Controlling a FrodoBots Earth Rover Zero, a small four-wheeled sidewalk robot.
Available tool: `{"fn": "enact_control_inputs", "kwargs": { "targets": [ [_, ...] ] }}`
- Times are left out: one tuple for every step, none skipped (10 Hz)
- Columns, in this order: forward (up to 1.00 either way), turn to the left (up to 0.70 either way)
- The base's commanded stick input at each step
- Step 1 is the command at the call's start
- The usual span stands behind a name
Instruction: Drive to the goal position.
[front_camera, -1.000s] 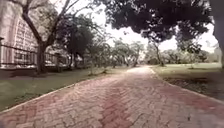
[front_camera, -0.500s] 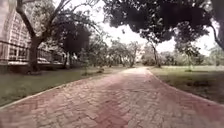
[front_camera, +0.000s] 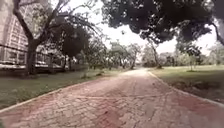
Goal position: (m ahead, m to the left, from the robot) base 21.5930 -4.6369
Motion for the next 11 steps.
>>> {"fn": "enact_control_inputs", "kwargs": {
  "targets": [
    [0.70,0.00],
    [0.70,0.00],
    [0.70,0.00],
    [0.70,0.00],
    [0.70,0.00],
    [0.70,0.00],
    [0.70,0.00],
    [0.70,-0.15],
    [0.70,-0.28],
    [0.70,-0.26],
    [0.70,-0.09]
  ]
}}
